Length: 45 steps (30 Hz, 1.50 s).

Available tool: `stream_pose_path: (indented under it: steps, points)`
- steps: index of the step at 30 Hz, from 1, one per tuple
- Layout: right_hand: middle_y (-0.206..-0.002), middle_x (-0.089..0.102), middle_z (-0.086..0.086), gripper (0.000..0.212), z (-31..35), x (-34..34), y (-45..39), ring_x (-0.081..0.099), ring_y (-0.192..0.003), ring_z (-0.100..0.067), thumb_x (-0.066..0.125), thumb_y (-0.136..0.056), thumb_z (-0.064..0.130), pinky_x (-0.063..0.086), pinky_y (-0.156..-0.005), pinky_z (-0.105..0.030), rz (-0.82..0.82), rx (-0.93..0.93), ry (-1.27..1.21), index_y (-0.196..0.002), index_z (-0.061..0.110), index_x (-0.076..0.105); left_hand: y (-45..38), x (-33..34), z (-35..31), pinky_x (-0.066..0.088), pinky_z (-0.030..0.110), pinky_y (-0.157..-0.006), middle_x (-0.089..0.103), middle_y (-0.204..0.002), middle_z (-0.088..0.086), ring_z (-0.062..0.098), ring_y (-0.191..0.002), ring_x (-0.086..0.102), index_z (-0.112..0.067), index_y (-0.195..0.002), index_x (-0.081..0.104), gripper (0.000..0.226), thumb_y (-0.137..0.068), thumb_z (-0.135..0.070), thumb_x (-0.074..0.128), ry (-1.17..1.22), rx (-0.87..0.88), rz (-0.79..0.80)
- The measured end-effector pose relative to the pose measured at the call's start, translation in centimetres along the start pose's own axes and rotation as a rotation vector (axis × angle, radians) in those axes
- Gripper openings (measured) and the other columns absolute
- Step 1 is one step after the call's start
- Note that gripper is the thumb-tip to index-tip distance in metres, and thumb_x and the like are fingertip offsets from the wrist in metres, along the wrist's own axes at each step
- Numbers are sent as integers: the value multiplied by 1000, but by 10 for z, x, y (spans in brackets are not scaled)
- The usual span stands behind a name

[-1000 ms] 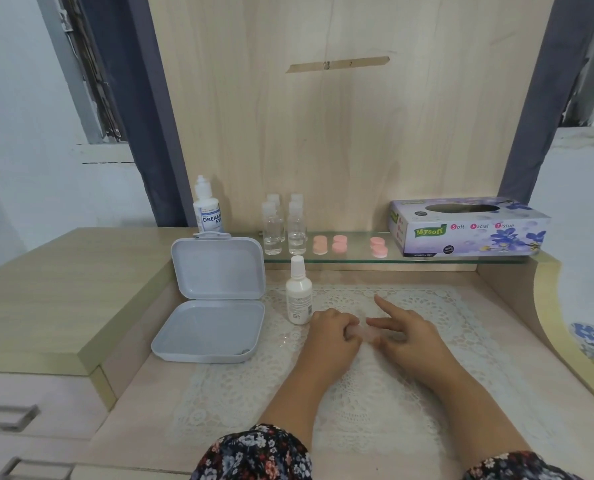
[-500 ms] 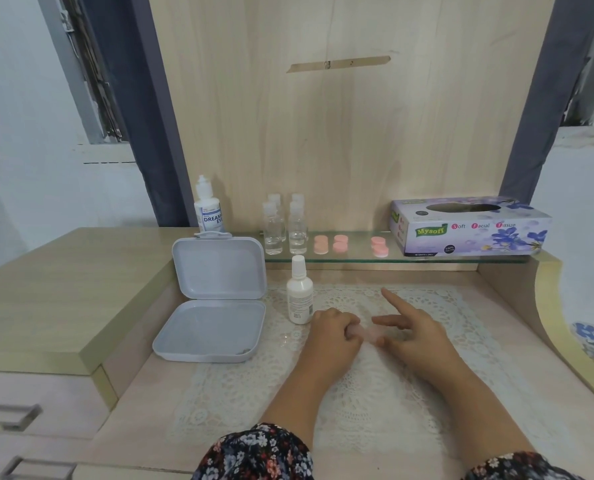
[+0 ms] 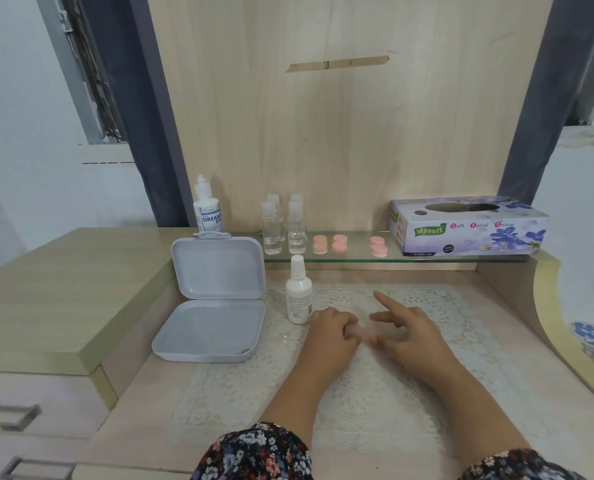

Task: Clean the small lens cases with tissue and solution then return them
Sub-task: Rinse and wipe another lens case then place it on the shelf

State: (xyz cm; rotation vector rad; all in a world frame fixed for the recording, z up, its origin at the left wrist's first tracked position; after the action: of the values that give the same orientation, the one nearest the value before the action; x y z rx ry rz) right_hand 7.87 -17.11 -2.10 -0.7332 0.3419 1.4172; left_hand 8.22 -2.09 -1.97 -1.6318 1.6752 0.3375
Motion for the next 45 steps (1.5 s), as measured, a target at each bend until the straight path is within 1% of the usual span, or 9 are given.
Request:
stream_pose_path:
  steps: [6, 12, 17, 21, 25, 30, 34, 40, 45]
  points:
    - [-99, 65, 27, 60, 5, 0, 1, 41, -110, -2, 69, -86, 31, 32, -96, -24, -16, -29, 34, -137, 49, 41, 0, 0, -1, 35, 25, -97, 55, -112, 3, 19, -115, 40, -14, -119, 65, 29, -93, -18, 53, 10, 3, 1]
    - [-94, 64, 24, 60, 6, 0, 2, 42, -109, -6, 73, -80, 43, 39, -98, -32, -73, -15, 69, -135, 43, 48, 0, -1, -1, 36, 28, -99, 56, -115, 4, 18, -115, 41, -15, -120, 64, 30, -94, -20, 52, -1, 6, 5]
    - [-106, 63, 26, 72, 4, 0, 1, 39, -112, -3, 75, -79, 38, 33, -94, -26, -16, -1, 34, -140, 46, 37, -1, 1, 0, 33, 23, -96, 55, -117, 4, 18, -115, 40, -15, -121, 63, 30, -93, -17, 51, -15, 6, 12]
    - [-110, 63, 28, 82, -9, 5, 0, 42, -122, -4, 76, -80, 25, 32, -106, -32, 76, 59, -89, -142, 51, 29, -1, 2, 1, 33, 24, -98, 55, -118, 4, 19, -116, 39, -16, -124, 62, 31, -94, -16, 53, -14, 3, 17]
    - [-107, 66, 22, 74, -7, 5, 0, 46, -116, -2, 75, -82, 27, 31, -96, -24, 46, 39, -61, -142, 46, 36, 0, 2, 1, 31, 21, -96, 54, -118, 3, 18, -116, 39, -16, -123, 62, 31, -93, -17, 54, -2, 13, 12]
    - [-106, 65, 19, 70, -3, 4, -1, 47, -106, 1, 77, -79, 31, 33, -86, -20, 6, 23, -36, -139, 42, 42, -1, 3, 3, 33, 24, -100, 54, -118, 3, 18, -117, 39, -16, -123, 62, 31, -93, -17, 54, 7, 9, 14]
    - [-102, 63, 24, 67, -1, 5, -1, 45, -103, 1, 75, -80, 36, 34, -88, -23, -1, 8, 22, -137, 45, 42, -2, 3, 3, 33, 25, -101, 54, -120, 4, 18, -118, 39, -15, -123, 62, 31, -94, -16, 53, -2, 14, 9]
    - [-95, 58, 32, 46, 7, 2, 1, 44, -109, -7, 63, -87, 29, 34, -94, -26, 32, -63, 168, -131, 37, 54, -5, 5, 7, 33, 26, -105, 55, -125, 5, 18, -121, 40, -13, -127, 59, 33, -95, -13, 52, -22, 21, -6]
    - [-103, 61, 18, 33, 14, 1, 2, 43, -105, -7, 61, -90, 35, 24, -85, -23, 13, -99, 274, -122, 32, 63, -7, 7, 11, 41, 34, -104, 60, -123, 5, 18, -120, 47, -12, -124, 61, 32, -94, -14, 54, 24, 19, -25]
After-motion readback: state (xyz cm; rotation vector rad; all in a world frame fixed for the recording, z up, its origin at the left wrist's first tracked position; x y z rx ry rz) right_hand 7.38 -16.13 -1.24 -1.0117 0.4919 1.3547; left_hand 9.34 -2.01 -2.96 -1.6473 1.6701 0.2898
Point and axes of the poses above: each hand's wrist, its own y-axis away from the middle knuckle, its own x-axis out of the palm, z = x × y, the point moved 9 cm from there along -y, towards the middle knuckle
